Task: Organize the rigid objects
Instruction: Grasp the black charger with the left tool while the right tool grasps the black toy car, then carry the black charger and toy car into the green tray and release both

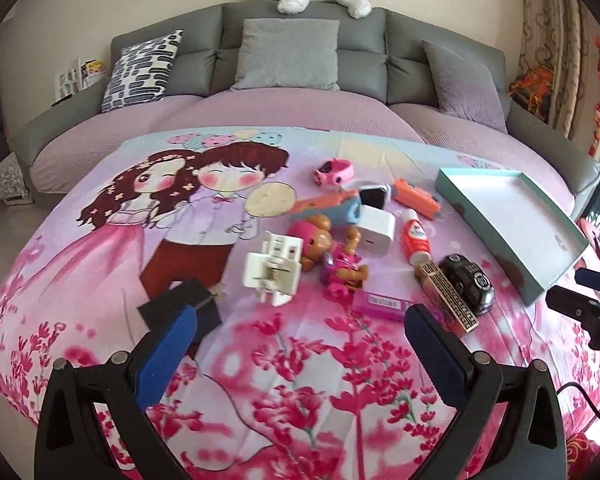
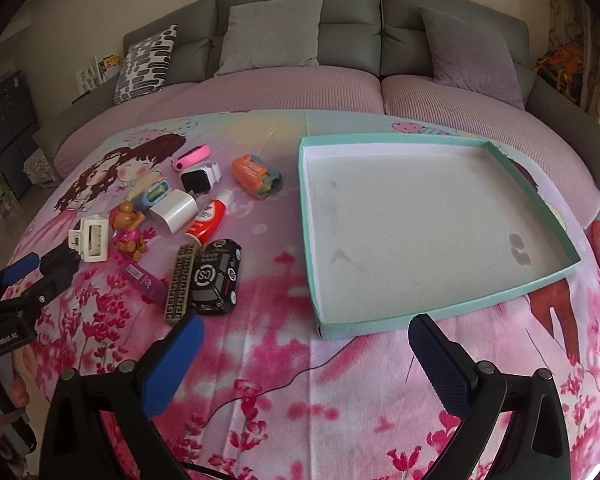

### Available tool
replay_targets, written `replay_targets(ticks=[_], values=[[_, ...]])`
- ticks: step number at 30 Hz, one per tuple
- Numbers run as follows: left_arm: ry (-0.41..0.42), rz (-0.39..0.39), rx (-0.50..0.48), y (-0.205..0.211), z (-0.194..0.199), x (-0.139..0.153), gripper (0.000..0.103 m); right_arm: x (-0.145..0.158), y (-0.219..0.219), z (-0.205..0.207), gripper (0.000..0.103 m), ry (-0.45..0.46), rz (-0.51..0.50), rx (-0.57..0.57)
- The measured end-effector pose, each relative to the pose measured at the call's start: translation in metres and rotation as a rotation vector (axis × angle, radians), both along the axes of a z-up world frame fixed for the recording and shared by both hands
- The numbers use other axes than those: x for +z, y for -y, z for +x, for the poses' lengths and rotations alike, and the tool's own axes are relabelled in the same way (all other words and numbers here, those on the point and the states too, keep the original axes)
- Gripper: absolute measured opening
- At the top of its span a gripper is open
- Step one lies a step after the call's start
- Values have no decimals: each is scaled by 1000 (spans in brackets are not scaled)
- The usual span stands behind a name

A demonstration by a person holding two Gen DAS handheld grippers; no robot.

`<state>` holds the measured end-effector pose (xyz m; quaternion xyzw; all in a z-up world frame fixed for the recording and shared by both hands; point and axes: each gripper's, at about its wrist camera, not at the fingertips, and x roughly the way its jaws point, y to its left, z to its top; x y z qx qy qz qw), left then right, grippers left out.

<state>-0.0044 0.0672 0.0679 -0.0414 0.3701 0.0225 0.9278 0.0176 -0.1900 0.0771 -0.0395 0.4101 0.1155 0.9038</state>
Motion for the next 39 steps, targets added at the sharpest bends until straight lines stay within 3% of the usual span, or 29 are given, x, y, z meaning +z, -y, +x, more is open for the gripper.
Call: replay_targets(ticks=[4, 10, 17, 21, 26, 28, 31, 36, 39], values=[[-10, -15, 90, -30, 4, 1, 103, 13, -17, 1, 103, 23, 12, 51], [-61, -71, 167, -60, 12, -10, 103, -1, -47, 16, 103, -13, 16, 82], [-176, -97, 208, -74, 24, -31, 103, -17, -61, 30, 80, -64, 17, 91], [-189, -130, 237, -81, 27, -38, 103, -26, -65, 37, 78, -79, 15, 84], [-189, -147, 248, -87, 30, -45, 102, -38, -67, 44, 68, -107, 10, 80], [-186, -151, 248, -88, 31, -46, 99, -41, -67, 46, 63, -110, 15, 73], [-190, -153, 240, -90, 33, -50, 86, -45, -64, 49, 51, -122, 25, 54], [-177, -159, 228, -91, 34, -52, 66, -49, -59, 52, 45, -132, 42, 38], [-173, -159, 217, -90, 34, -52, 60, -50, -59, 54, 38, -138, 56, 37]])
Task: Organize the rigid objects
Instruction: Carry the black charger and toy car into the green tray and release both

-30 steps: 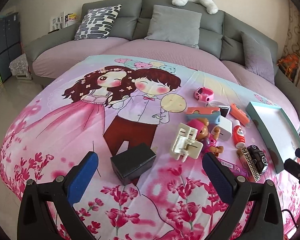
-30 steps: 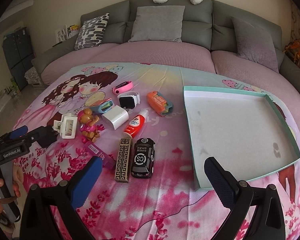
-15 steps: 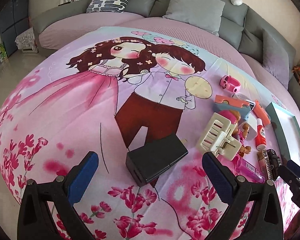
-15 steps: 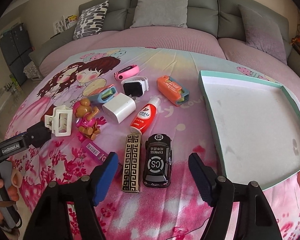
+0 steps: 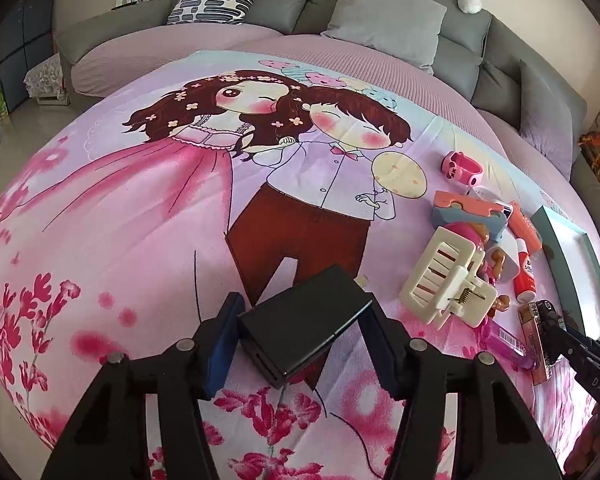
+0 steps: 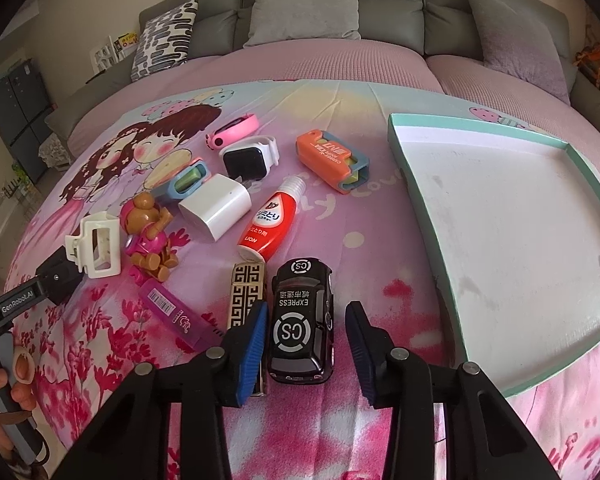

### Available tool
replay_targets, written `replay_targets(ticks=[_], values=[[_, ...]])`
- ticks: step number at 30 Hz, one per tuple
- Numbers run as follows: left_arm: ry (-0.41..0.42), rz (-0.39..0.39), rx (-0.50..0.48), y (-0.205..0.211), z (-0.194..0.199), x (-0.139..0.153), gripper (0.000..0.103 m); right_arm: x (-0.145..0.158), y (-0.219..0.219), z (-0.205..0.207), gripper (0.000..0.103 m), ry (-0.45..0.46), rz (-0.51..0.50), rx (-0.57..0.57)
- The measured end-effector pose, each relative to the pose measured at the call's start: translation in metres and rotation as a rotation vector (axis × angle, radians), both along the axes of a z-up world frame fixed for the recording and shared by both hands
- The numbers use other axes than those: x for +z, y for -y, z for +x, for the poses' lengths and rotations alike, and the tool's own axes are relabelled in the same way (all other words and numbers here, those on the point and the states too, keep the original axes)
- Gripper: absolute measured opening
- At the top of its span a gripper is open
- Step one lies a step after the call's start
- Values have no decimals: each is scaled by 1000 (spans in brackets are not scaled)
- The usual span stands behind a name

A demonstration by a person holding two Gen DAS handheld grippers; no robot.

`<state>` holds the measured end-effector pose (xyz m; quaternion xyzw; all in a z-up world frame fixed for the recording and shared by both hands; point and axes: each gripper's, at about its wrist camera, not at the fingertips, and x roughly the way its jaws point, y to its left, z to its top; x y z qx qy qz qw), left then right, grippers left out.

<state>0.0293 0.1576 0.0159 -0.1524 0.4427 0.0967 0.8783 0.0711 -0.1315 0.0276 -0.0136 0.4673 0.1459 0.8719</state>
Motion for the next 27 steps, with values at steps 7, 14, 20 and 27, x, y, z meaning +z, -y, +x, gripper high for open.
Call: replay_targets(ticks=[7, 14, 20, 27], values=[[16, -13, -10, -1, -5, 3, 60, 1, -1, -1, 32, 3, 3, 2], [59, -4, -2, -1, -13, 23, 59, 20, 6, -7, 32, 44, 46, -4], [165, 39, -35, 16, -9, 77, 59, 53, 20, -2, 32, 130, 98, -50], [262, -32, -147, 78, 42, 128, 59, 83, 61, 20, 32, 212, 132, -185]])
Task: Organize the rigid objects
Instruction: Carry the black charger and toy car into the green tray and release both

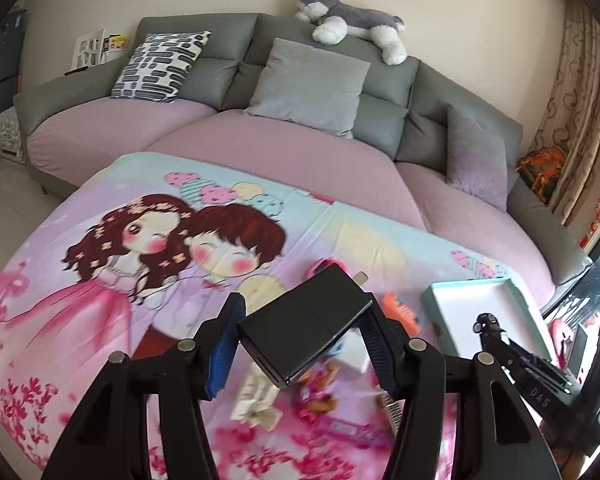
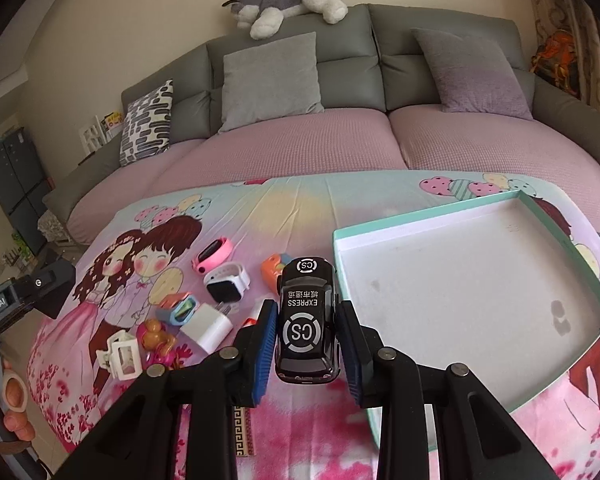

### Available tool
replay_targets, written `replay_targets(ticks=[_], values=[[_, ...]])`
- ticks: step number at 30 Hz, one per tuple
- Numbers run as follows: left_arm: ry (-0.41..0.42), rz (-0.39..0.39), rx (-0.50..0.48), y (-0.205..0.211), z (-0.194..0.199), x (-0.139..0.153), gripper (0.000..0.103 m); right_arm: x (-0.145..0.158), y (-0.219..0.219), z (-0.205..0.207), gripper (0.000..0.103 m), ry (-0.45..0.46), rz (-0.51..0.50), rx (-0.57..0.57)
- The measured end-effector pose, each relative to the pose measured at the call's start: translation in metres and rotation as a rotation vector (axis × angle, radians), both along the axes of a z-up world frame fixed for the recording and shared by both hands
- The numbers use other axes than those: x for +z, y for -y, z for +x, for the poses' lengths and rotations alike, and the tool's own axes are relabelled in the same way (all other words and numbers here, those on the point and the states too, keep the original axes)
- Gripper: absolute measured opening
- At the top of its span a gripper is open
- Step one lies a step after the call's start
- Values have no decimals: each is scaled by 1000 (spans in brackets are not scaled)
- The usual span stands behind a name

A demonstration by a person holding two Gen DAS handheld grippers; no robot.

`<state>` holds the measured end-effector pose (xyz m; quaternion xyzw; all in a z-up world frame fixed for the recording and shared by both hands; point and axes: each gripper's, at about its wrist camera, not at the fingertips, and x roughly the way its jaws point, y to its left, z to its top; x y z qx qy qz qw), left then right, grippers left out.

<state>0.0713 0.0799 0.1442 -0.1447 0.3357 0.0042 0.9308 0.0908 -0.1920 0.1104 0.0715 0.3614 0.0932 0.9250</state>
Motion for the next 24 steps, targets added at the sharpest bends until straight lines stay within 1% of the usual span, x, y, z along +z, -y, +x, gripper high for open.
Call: replay_targets(ticks=[4, 8, 14, 16, 18, 21, 24], values=[[22, -21, -84, 51, 27, 11, 59, 7, 29, 12, 32, 13, -4, -91], [23, -18, -162, 100, 50, 15, 60, 16, 62, 23, 32, 33, -27, -189], [7, -42, -228, 156, 80, 12, 60, 26, 105, 32, 32, 69, -35, -292], [-3, -51, -245, 173, 88, 7, 60, 24, 114, 32, 32, 76, -47, -309], [-16, -54, -261, 190, 96, 1, 60, 18, 123, 35, 32, 57, -64, -325], [-41, -60, -283, 213, 107, -10, 60, 8, 138, 37, 33, 39, -61, -346], [-69, -40, -295, 235, 114, -22, 60, -7, 152, 41, 33, 1, -63, -369]])
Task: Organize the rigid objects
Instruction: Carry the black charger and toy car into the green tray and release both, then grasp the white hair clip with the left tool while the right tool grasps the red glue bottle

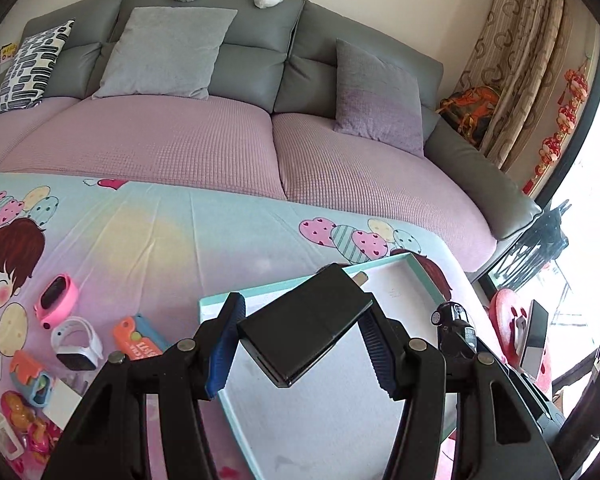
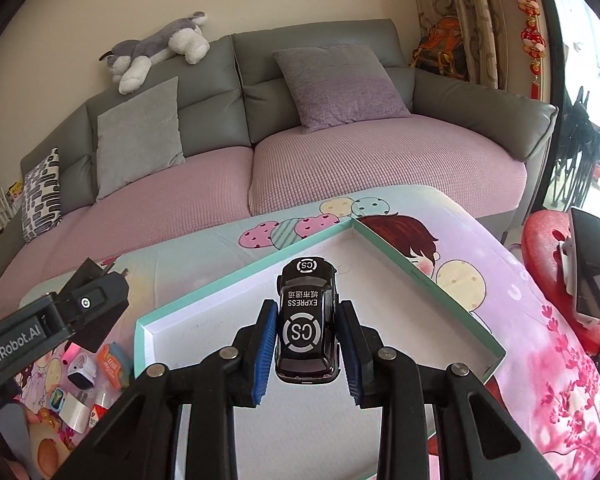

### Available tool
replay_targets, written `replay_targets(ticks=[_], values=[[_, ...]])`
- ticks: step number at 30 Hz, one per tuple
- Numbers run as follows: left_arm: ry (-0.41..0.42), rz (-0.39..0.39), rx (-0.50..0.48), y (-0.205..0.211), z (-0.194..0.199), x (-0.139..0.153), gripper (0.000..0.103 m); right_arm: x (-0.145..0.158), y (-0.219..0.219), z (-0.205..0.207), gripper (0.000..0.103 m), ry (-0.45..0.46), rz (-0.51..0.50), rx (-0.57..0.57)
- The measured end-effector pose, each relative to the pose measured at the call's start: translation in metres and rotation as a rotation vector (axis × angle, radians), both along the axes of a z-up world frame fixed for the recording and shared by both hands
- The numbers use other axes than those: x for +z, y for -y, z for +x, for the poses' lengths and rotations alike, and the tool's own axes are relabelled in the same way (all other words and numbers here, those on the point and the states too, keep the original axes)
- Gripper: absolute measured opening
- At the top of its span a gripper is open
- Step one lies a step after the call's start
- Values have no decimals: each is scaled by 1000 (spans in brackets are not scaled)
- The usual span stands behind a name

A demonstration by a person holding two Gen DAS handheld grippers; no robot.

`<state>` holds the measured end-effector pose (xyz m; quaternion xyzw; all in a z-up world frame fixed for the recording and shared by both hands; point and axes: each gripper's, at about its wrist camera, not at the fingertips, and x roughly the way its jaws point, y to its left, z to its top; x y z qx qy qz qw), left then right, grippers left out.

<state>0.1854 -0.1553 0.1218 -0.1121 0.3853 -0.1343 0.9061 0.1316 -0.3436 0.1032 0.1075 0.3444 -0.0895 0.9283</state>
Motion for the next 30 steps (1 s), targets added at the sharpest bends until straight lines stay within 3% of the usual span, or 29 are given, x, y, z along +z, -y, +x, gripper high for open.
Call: replay_targets(ticks=[6, 13, 25, 27, 30], values=[[-62, 26, -17, 29, 11, -26, 60, -28, 23, 5, 33, -87, 27, -35], [-89, 73, -18, 48, 15, -39, 60, -41, 42, 7, 33, -129, 70, -63], [-128, 111, 61, 38, 14, -45, 63, -46, 42, 9, 33, -167, 65, -52], [-133, 110, 83, 32, 14, -45, 70, -45, 41, 9, 37, -171, 57, -55], [-130, 107, 120, 21, 11, -44, 71, -43, 40, 9, 51, -171, 43, -58]])
